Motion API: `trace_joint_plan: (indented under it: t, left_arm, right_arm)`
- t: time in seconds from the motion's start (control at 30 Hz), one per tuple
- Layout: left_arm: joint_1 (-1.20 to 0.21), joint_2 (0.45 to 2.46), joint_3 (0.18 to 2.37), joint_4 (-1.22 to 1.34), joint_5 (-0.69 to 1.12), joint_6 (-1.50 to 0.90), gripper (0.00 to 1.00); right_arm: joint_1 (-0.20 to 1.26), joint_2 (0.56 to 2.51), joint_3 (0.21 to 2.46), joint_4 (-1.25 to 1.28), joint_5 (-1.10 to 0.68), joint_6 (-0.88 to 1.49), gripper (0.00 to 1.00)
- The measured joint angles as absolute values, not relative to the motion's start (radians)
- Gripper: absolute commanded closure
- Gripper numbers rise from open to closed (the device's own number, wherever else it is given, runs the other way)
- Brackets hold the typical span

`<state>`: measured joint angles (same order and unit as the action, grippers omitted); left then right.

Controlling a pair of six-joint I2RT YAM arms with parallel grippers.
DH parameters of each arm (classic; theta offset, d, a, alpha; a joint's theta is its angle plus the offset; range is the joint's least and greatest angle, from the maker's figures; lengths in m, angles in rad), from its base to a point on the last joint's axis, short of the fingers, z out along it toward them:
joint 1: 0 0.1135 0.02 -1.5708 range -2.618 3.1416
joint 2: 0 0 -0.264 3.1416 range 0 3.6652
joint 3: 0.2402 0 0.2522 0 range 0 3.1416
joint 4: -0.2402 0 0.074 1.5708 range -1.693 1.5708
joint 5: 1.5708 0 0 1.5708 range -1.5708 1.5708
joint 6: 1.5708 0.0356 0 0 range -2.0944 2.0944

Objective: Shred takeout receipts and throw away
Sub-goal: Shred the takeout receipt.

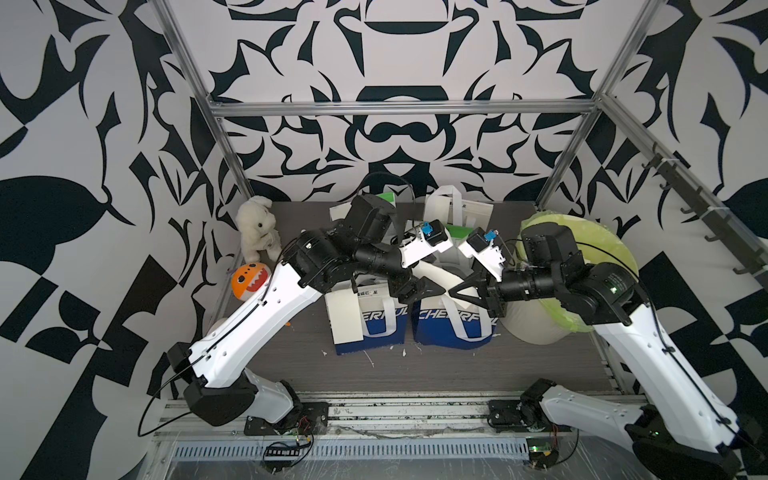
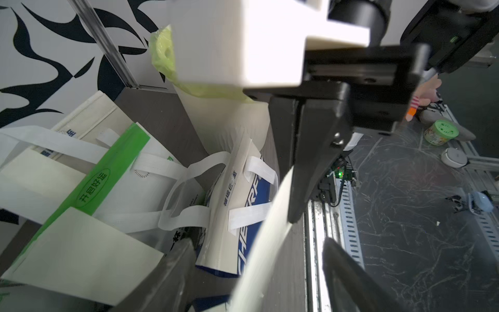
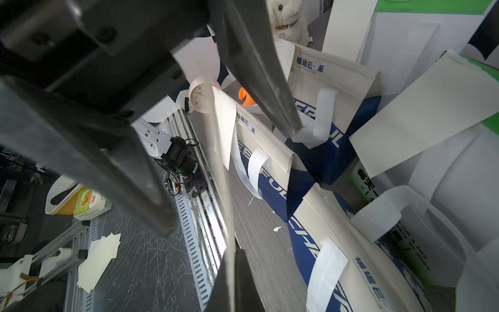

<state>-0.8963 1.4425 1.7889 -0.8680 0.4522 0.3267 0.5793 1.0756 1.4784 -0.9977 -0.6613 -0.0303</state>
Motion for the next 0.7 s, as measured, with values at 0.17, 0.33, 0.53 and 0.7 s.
trace_joint_plan:
  t: [0.17, 0.33, 0.53, 0.7]
  left_arm:
    - [-0.896, 1.435, 1.766, -0.781, 0.468, 0.306, 0.36]
    - [-0.896, 1.416, 1.749, -0.731, 0.511, 0.289, 0.47]
    - [-0.896, 1.399, 1.724, -0.715, 0.546, 0.279, 0.61]
    - [-0.896, 1.385, 1.684, -0.709, 0.553, 0.268, 0.69]
  right_arm:
    - [0.584, 1.077, 1.478, -0.999, -0.662, -0.031, 1.0]
    - [0.584, 1.077, 1.478, -0.999, -0.66, -0.03, 1.0]
    - [0.584, 1.077, 1.478, -0.997, -0.652, -0.027, 1.0]
    - [0.585, 1.077, 1.478, -0.99, -0.65, -0.02, 1.0]
